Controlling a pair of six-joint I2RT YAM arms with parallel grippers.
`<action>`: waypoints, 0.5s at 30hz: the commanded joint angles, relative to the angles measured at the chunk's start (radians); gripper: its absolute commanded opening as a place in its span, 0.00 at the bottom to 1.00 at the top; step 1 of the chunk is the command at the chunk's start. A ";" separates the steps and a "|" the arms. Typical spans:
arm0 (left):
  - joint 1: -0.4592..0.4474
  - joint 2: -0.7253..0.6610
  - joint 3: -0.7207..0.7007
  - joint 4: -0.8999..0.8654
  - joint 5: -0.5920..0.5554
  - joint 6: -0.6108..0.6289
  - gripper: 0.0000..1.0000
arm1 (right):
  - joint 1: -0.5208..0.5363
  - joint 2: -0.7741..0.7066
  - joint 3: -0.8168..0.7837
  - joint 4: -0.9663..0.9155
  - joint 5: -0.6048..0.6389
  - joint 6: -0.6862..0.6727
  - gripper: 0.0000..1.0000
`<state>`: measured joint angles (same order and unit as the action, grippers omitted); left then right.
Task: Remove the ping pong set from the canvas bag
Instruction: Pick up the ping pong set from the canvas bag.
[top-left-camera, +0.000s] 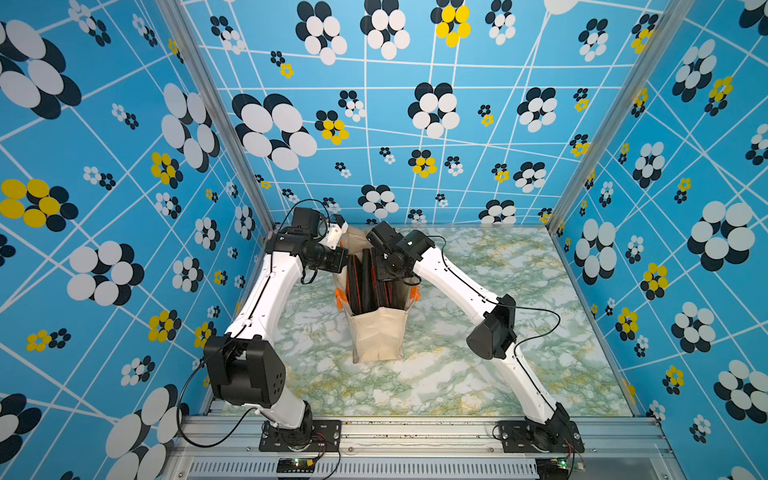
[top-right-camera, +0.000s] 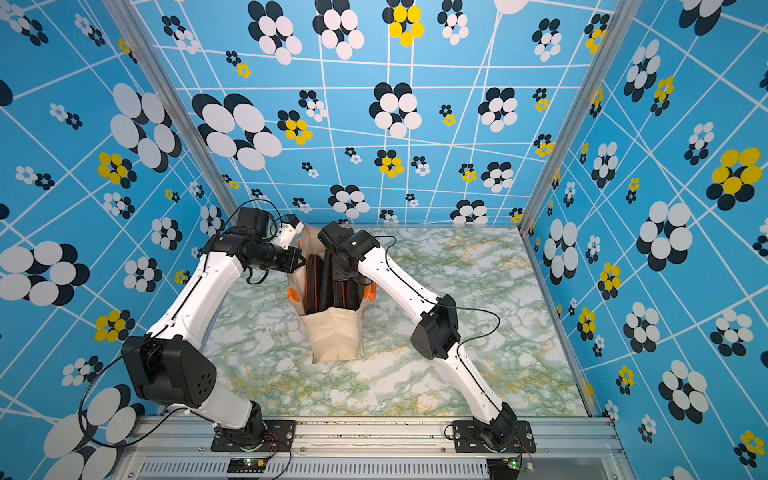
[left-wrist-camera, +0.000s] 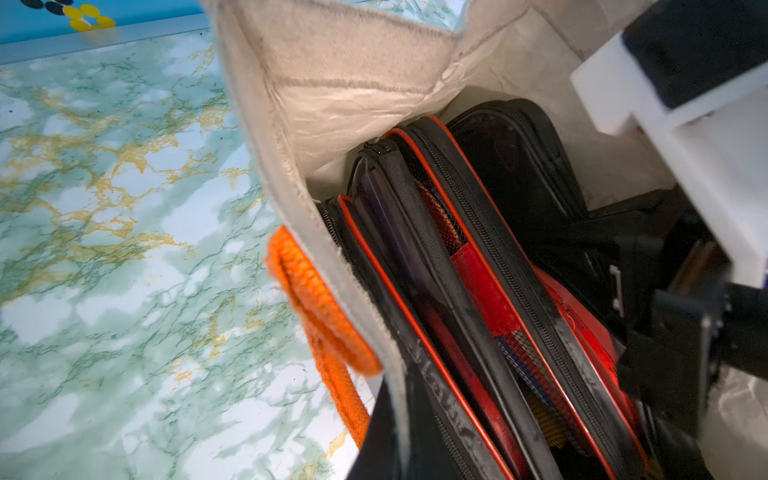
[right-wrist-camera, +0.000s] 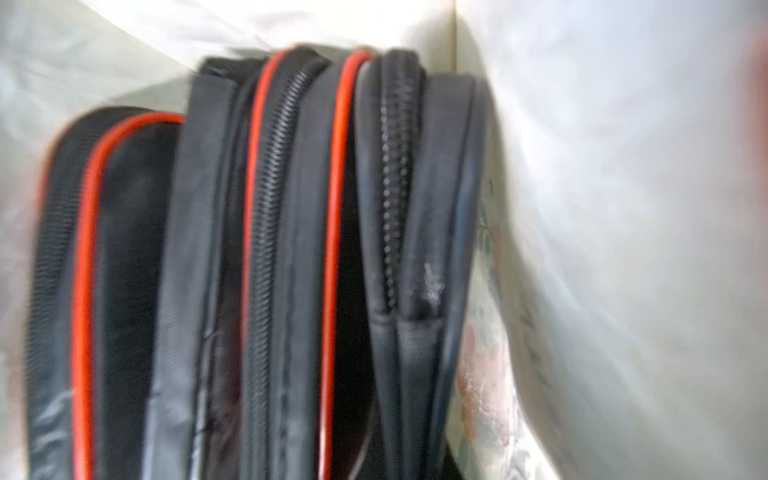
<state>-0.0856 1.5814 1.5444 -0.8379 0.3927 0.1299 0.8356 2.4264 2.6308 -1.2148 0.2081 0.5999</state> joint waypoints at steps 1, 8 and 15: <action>0.017 -0.008 0.032 0.037 -0.002 -0.024 0.00 | 0.027 -0.120 0.060 0.050 0.011 -0.048 0.00; 0.032 -0.013 0.031 0.038 -0.008 -0.023 0.00 | 0.037 -0.196 0.079 0.101 0.060 -0.085 0.00; 0.043 -0.015 0.028 0.037 -0.009 -0.024 0.00 | 0.037 -0.204 0.175 0.110 0.075 -0.120 0.00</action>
<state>-0.0566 1.5814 1.5448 -0.8383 0.3920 0.1123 0.8627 2.2818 2.7514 -1.1908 0.2737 0.5102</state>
